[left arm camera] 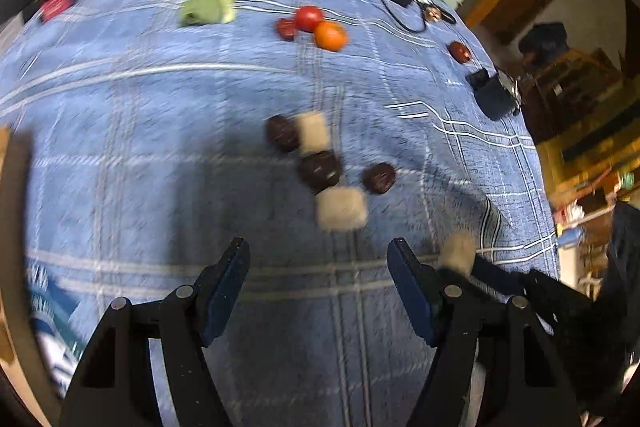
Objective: Organize fruits
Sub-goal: 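Grasp a yam chunk with the left tool while the right tool grasps another, then carry both yam chunks into the tray and open both tools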
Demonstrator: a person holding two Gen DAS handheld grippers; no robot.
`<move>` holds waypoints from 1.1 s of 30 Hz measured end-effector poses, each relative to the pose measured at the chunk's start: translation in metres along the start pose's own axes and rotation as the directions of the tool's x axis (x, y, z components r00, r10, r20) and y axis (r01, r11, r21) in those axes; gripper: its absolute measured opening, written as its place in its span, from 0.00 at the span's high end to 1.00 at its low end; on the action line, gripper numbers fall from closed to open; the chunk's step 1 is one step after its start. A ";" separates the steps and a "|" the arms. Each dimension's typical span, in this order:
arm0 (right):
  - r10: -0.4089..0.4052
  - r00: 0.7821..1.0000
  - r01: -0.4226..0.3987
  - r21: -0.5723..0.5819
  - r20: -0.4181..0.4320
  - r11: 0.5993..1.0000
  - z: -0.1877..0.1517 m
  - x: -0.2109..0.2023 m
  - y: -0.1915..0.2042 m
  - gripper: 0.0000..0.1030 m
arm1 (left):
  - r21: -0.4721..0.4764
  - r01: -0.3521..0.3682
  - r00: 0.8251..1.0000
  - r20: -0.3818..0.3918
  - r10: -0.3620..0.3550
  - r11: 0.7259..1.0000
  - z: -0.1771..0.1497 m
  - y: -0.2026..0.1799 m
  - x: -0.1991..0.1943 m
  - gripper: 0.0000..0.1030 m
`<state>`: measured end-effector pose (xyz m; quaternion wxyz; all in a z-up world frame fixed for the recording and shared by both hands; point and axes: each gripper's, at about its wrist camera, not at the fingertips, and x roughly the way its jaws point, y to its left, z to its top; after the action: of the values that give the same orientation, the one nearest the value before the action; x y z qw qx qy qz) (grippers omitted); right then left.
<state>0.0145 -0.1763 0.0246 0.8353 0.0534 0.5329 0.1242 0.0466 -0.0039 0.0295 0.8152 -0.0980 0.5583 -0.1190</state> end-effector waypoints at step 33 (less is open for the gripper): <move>0.165 0.986 -0.164 -0.107 -0.002 0.981 -0.005 -0.001 0.137 0.67 | -0.283 -0.062 0.987 0.123 0.100 0.957 -0.084 0.163 -0.137 0.73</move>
<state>-0.0111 -0.0451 0.0542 0.8257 0.0527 0.5162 0.2211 -0.0653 0.1902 0.0736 0.8336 -0.1965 0.5162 0.0010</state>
